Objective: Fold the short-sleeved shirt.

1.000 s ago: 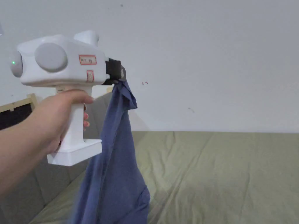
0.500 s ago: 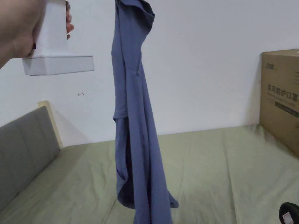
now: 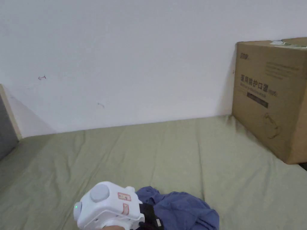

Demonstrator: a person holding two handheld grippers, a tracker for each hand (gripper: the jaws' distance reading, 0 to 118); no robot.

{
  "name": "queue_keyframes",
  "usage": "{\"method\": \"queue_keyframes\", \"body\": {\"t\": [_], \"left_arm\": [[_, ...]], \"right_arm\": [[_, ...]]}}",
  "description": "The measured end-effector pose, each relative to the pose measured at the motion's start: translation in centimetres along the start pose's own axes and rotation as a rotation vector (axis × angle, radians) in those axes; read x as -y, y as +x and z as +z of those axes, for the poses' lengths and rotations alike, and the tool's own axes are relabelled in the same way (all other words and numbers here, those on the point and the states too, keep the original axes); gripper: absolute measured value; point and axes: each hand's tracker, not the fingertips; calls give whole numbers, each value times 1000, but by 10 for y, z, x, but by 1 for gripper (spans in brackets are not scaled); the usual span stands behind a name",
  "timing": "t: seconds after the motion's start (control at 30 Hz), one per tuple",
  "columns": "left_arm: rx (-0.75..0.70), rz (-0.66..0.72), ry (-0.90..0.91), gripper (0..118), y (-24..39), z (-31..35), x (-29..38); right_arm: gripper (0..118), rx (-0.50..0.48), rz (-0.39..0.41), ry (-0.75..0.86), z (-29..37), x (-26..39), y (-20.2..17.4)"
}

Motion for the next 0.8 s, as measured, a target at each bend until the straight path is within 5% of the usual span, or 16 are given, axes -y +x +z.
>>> {"method": "queue_keyframes", "body": {"t": [0.1, 0.17, 0.2, 0.27, 0.43, 0.53, 0.63, 0.73, 0.77, 0.8], "left_arm": [[19, 80, -1, 17, -19, -12, 12], [23, 101, 5, 98, -19, -6, 14], [32, 94, -9, 118, -16, -1, 10], [62, 15, 79, 109, -4, 23, 0], [110, -146, 309, 110, 39, 132, 2], [85, -343, 661, 106, 62, 211, 46], [-137, -582, 1090, 102, 72, 265, 136], [-370, -523, 1370, 100, 59, 265, 221], [-424, -482, 1370, 93, 54, 263, 240], [-417, -466, 1337, 69, 46, 259, 254]], "right_arm": [[0, -5, -2, -58, -9, 10, -5], [0, -16, -12, -78, -15, 13, -8], [0, -23, -16, -83, -16, 14, -10], [0, -35, -14, -79, -18, 13, -15], [0, -69, 22, -30, -14, -1, -27], [0, -72, 67, 60, -6, -16, -35], [0, -51, 92, 190, 0, -23, -38], [0, -69, 52, 326, 2, -14, -35], [0, -43, 61, 338, 0, -10, -36], [0, 24, 76, 311, 1, -8, -40]]}}
